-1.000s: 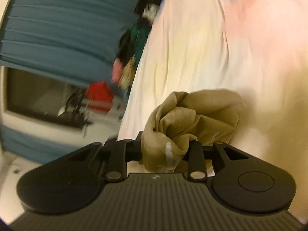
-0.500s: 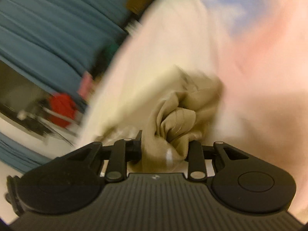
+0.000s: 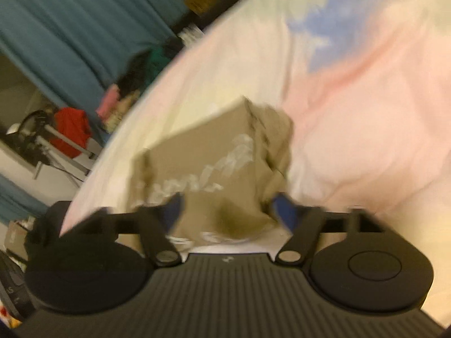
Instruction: Fold clothes
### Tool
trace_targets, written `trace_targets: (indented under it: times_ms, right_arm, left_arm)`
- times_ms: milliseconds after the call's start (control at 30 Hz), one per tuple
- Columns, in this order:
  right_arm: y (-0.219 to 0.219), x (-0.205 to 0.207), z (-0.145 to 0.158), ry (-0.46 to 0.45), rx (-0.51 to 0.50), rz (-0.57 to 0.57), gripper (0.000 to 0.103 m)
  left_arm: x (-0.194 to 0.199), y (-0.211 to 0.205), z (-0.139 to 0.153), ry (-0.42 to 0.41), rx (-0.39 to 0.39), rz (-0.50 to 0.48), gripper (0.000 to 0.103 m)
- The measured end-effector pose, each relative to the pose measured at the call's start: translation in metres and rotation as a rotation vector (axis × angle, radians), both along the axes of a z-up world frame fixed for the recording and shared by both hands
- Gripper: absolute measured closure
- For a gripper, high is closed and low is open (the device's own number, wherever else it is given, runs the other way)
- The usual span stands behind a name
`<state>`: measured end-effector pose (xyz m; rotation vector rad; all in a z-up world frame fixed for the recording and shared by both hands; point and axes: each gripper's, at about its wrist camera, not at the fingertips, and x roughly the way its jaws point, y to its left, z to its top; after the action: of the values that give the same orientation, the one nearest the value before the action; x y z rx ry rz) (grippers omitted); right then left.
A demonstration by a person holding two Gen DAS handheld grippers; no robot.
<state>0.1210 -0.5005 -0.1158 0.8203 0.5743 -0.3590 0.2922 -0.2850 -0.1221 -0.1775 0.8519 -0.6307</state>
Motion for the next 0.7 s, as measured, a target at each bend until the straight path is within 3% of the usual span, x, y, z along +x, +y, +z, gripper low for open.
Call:
trace_targets:
  times_ms: [167, 300, 700]
  right_arm:
    - [0.038, -0.033, 0.063, -0.057, -0.13, 0.069, 0.01]
    - [0.068, -0.065, 0.101, -0.116, -0.211, 0.098, 0.01]
    - [0.16, -0.154, 0.144, -0.232, -0.431, 0.164, 0.01]
  left_arm:
    - [-0.041, 0.015, 0.055, -0.133, -0.007, -0.038, 0.0]
    - [-0.096, 0.048, 0.098, -0.248, 0.019, -0.037, 0.0]
    - [-0.214, 0.152, 0.163, -0.431, 0.01, -0.006, 0.0]
